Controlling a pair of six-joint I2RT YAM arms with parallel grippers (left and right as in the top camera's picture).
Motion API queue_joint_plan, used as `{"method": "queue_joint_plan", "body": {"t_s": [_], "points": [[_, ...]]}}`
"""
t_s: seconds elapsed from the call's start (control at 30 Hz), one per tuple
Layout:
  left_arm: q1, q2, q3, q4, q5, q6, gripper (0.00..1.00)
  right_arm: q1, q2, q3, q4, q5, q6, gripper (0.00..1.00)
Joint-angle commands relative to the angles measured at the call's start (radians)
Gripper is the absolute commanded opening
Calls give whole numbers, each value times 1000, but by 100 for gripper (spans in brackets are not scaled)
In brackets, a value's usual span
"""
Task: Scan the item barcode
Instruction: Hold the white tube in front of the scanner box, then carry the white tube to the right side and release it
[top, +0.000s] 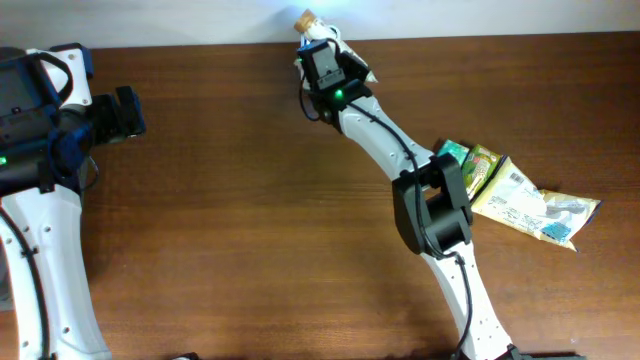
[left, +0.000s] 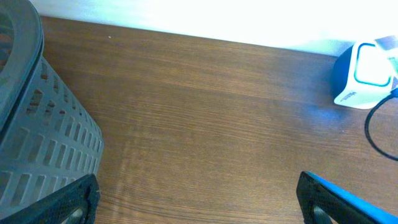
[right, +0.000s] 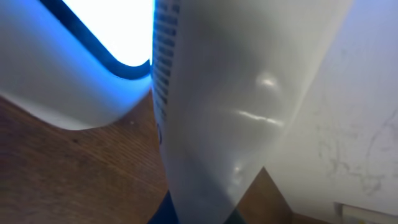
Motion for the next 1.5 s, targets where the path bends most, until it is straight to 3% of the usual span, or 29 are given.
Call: {"method": "queue_joint_plan", "body": {"t_s": [0.0, 0.17, 0.27, 0.4, 0.57, 0.63, 0.77, 0.93, 1.1, 1.2, 1.47], "points": [[4, -5, 4, 2, 0, 2, 99, 23, -26, 27, -7, 132, -4, 4], [4, -5, 4, 2, 0, 2, 99, 74, -39, 28, -148, 161, 2, 4], [4, -5, 4, 2, 0, 2, 99, 114, -77, 28, -267, 126, 76, 4], [4, -5, 4, 2, 0, 2, 99, 155, -171, 29, -493, -100, 274, 4], [4, -5, 4, 2, 0, 2, 99, 128, -295, 30, -782, -449, 695, 4], [4, -5, 4, 2, 0, 2, 99, 89, -328, 30, -916, -526, 705, 4], [4, -5, 4, 2, 0, 2, 99, -74, -341, 19, -1123, -555, 858, 4], [4, -5, 4, 2, 0, 2, 99, -316, -340, -49, -1121, -561, 1093, 4], [4, -5, 4, 2, 0, 2, 99, -476, -340, -255, -993, -743, 1047, 4], [4, -5, 4, 2, 0, 2, 99, -482, -340, -366, -858, -903, 893, 4], [4, -5, 4, 2, 0, 2, 99, -414, -340, -398, -751, -894, 878, 4]]}}
